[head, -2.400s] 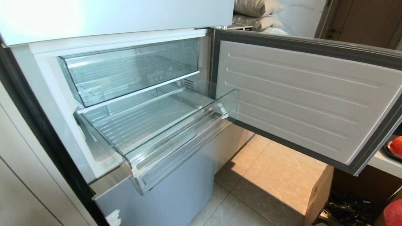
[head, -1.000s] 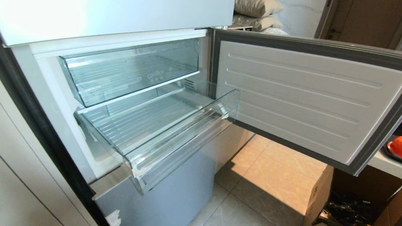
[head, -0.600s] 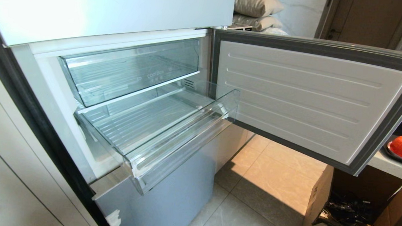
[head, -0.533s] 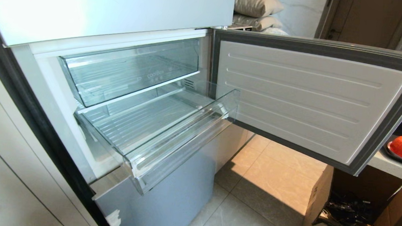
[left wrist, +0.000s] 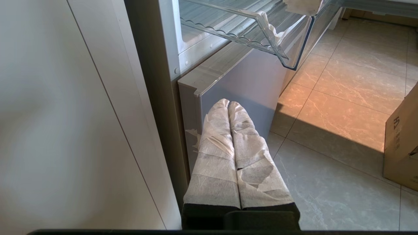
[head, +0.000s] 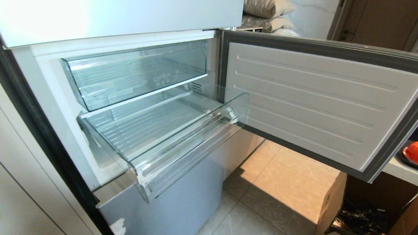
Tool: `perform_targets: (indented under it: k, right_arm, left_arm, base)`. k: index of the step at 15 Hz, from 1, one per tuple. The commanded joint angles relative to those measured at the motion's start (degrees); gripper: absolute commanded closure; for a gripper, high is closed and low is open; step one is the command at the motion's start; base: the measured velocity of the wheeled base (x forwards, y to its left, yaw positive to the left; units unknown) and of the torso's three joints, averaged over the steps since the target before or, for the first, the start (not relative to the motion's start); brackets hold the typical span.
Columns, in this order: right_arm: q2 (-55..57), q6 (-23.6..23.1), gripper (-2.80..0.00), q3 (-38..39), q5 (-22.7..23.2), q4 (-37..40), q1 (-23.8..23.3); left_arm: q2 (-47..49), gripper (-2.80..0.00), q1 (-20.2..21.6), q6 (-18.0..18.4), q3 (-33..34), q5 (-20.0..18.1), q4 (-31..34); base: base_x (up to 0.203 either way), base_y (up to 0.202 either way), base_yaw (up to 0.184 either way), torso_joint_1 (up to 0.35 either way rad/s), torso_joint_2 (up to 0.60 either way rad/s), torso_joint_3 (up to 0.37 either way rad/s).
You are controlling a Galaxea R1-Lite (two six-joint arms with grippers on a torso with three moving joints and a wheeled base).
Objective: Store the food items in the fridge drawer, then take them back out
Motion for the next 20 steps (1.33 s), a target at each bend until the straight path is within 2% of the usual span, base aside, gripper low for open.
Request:
perform_targets:
  k: [1,15,20]
  right_arm:
    - [0.1,-0.1,0.00,0.0,0.0,0.1,0.0]
    - [0.1,0.0,0.00,0.0,0.0,0.0,0.0]
    - [0.1,0.2,0.00,0.0,-0.1,0.0,0.0]
  left_arm:
    - [0.1,0.00,0.0,0.0,0.0,0.0,0.0]
    - [0.0,0.00,0.0,0.0,0.0,0.0,0.0]
    - [0.1,0.00,0.0,0.0,0.0,0.0,0.0]
  base:
    - [0.000,0.000,0.000,0.000,0.00,0.000]
    - [0.000,0.000,0.000,0.000,0.00,0.000]
    - [0.003,-0.005,0.141,0.003,0.00,0.004]
